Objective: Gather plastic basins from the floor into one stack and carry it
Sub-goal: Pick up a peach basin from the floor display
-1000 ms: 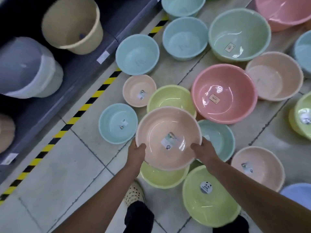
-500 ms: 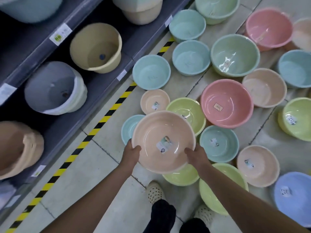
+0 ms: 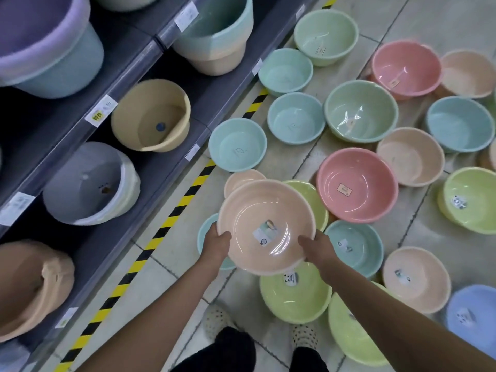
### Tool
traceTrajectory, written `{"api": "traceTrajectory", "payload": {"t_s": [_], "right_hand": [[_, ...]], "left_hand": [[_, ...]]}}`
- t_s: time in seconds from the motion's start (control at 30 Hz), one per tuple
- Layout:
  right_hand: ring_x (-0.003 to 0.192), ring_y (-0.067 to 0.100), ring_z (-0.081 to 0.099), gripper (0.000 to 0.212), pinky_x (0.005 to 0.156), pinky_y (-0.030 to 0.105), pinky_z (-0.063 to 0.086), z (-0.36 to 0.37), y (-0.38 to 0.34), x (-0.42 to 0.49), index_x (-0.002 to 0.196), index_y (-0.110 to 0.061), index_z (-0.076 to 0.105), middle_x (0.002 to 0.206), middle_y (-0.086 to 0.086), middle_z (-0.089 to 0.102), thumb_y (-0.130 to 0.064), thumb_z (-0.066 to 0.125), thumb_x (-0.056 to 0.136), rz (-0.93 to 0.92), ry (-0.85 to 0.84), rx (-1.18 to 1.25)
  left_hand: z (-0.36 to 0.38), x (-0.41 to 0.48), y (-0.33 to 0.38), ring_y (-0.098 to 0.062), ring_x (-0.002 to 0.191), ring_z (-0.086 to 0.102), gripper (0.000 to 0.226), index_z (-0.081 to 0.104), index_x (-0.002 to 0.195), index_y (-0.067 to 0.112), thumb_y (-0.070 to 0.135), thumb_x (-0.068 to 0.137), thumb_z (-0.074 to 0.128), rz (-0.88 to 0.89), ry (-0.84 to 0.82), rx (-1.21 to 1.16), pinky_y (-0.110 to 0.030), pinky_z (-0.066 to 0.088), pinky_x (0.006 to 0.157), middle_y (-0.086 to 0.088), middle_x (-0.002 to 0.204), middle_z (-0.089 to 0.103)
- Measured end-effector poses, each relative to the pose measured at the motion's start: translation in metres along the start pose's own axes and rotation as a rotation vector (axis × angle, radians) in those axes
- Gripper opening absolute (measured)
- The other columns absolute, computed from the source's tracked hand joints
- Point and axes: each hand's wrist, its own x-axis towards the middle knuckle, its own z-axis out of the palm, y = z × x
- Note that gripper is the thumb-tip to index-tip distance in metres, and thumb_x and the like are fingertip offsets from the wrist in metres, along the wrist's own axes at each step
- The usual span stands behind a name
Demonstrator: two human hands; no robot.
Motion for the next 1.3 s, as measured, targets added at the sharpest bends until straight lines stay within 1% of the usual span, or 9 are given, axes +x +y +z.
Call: {"api": "traceTrajectory", "payload": {"t_s": [0.13,0.3,0.4,0.5,0.63,0.73,1.0,1.2,1.3], "right_hand": [[0.097,0.038,0.067,0.042,0.084,0.055,0.058,0.034,-0.006,0.046,0.123,-0.004,0.061,0.103,0.016,0.069,-0.015,0.057,0.083,0.042,0.047,0.048],[0.098,0.040,0.066,0.021,0.090,0.058,0.055,0.104,-0.004,0.132,0.108,-0.007,0.060,0.092,0.011,0.067,-0.006,0.054,0.088,0.119,0.152,0.199],[0.089,0.034,0.063,0.022,0.091,0.055,0.055,0.144,0.002,0.187,0.103,-0.012,0.057,0.084,0.007,0.063,0.003,0.055,0.087,0.133,0.228,0.279],[0.091,0.033,0.064,0.027,0.090,0.056,0.056,0.180,0.017,0.233,0.108,-0.011,0.056,0.100,0.016,0.067,0.002,0.060,0.083,0.128,0.243,0.311],[0.096,0.033,0.065,0.038,0.082,0.045,0.057,0.218,0.049,0.283,0.115,-0.012,0.055,0.107,0.011,0.066,-0.013,0.064,0.078,0.072,0.328,0.184],[0.098,0.029,0.062,0.043,0.072,0.031,0.048,0.239,0.072,0.314,0.126,-0.009,0.051,0.111,0.009,0.064,-0.015,0.060,0.085,0.010,0.335,0.182],[0.104,0.032,0.062,0.053,0.088,0.038,0.050,0.284,0.113,0.380,0.130,-0.012,0.047,0.115,0.009,0.063,-0.029,0.056,0.082,-0.069,0.328,0.218],[0.117,0.030,0.054,0.060,0.100,0.046,0.045,0.309,0.117,0.394,0.138,-0.019,0.044,0.127,0.008,0.059,-0.034,0.049,0.080,-0.177,0.523,0.235],[0.121,0.035,0.053,0.050,0.098,0.045,0.045,0.318,0.120,0.404,0.138,-0.018,0.045,0.133,0.009,0.056,-0.031,0.047,0.090,-0.156,0.641,0.051]], "left_hand": [[-0.005,0.067,0.011,-0.030,0.102,0.062,0.036,0.057,0.118,0.021,0.007,0.086,0.047,0.023,-0.022,0.069,-0.042,0.051,0.092,-0.008,0.112,0.066],[0.003,0.201,0.015,-0.030,0.101,0.061,0.038,0.058,0.121,0.016,0.006,0.087,0.046,0.067,-0.095,0.153,-0.034,0.049,0.084,-0.010,0.113,0.065],[0.011,0.269,0.009,-0.027,0.097,0.059,0.038,0.057,0.123,0.014,0.005,0.088,0.046,0.109,-0.144,0.183,-0.030,0.046,0.079,-0.008,0.111,0.064],[0.016,0.326,-0.007,-0.028,0.094,0.058,0.039,0.056,0.124,0.014,0.005,0.088,0.046,0.098,-0.145,0.217,-0.027,0.046,0.063,-0.010,0.112,0.063],[0.024,0.393,-0.035,-0.032,0.104,0.060,0.038,0.058,0.122,0.013,0.008,0.085,0.049,0.120,-0.131,0.334,-0.032,0.049,0.084,-0.013,0.118,0.065],[0.036,0.439,-0.052,-0.031,0.100,0.059,0.035,0.059,0.118,0.012,0.008,0.085,0.050,0.154,-0.124,0.382,-0.032,0.046,0.083,-0.013,0.115,0.065],[0.046,0.506,-0.078,-0.028,0.087,0.055,0.024,0.056,0.102,0.016,0.001,0.085,0.047,0.223,-0.084,0.282,-0.028,0.040,0.073,-0.008,0.097,0.061],[0.047,0.535,-0.085,-0.029,0.088,0.059,0.024,0.058,0.101,0.014,0.004,0.083,0.047,0.277,-0.115,0.266,-0.029,0.045,0.072,-0.009,0.098,0.065],[0.049,0.550,-0.093,-0.032,0.095,0.062,0.024,0.057,0.105,0.014,0.010,0.083,0.048,0.277,-0.087,0.309,-0.032,0.048,0.075,-0.012,0.106,0.066]]}}
